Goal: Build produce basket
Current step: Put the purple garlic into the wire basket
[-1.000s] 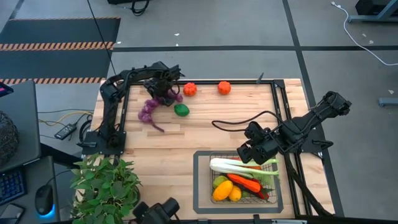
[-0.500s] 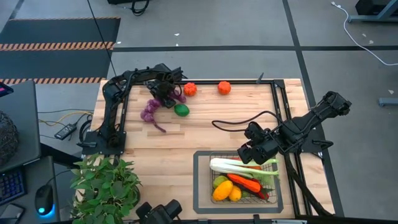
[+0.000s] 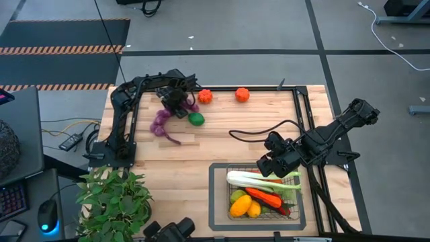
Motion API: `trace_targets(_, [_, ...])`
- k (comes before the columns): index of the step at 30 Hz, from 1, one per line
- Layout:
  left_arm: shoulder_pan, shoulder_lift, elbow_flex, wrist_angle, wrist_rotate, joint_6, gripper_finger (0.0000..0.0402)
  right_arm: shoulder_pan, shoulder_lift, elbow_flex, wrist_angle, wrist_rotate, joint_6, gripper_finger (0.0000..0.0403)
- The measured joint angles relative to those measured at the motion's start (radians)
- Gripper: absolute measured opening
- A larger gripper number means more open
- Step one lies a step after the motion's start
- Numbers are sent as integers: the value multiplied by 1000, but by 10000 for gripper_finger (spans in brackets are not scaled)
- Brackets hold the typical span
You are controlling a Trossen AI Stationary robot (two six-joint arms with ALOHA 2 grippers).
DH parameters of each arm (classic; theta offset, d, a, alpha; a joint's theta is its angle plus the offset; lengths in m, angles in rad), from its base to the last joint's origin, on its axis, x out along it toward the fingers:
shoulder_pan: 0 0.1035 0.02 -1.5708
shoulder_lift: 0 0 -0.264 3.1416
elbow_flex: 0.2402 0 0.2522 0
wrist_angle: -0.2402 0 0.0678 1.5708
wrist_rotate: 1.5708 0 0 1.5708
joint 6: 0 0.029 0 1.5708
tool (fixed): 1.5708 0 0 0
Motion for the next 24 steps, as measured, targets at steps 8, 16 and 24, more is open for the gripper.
trace_targets(8, [-4,-95,6,-21,0,-7,191,0,0,0,-8,11,-8,259])
trace_targets(16, [-46,-221,96,-16,37,-68,166,0,0,0,-29,11,-11,259])
trace_targets(24, [-155,-288,282,-25,46,-157,170,3,-38,0,-59,3,-11,259])
